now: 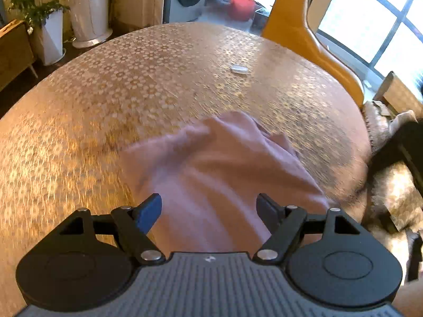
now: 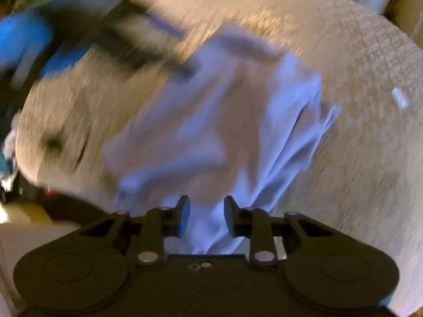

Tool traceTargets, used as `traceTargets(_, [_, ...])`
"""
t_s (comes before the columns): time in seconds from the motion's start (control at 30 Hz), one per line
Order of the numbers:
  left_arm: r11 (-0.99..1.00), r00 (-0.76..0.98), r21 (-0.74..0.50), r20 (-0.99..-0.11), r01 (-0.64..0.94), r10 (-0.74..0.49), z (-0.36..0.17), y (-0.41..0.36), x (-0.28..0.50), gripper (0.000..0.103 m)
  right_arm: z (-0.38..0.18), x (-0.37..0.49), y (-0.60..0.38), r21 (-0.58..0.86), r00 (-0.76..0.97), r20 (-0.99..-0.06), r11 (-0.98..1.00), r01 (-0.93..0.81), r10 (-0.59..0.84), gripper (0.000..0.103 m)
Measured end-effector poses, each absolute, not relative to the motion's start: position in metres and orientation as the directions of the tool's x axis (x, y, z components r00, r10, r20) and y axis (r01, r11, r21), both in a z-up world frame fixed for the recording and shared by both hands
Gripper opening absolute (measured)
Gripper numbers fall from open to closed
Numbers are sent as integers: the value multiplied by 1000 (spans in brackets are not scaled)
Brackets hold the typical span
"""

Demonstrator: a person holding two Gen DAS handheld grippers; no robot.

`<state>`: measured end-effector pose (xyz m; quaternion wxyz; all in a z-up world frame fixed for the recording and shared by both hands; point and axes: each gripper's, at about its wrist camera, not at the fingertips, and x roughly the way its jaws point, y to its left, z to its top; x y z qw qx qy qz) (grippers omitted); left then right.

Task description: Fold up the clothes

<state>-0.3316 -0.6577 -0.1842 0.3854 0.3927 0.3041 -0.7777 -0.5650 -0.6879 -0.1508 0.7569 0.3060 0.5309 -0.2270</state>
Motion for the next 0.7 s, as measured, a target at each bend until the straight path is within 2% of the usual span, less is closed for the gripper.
traceTargets(0.33, [-527, -344, -149, -892, 837, -294, -218, -692, -357, 78, -181, -544, -656, 99, 246, -967, 803, 588, -61, 103])
traceTargets(0.6, [-546, -340, -140, -896, 826, -285, -226, -694, -362, 78, -168, -575, -631, 62, 206, -976, 816, 574, -71, 103])
traceTargets(0.7, [-547, -338, -138, -898, 825, -283, -231, -695, -363, 78, -174, -578, -631, 95, 212, -977, 806, 584, -38, 103])
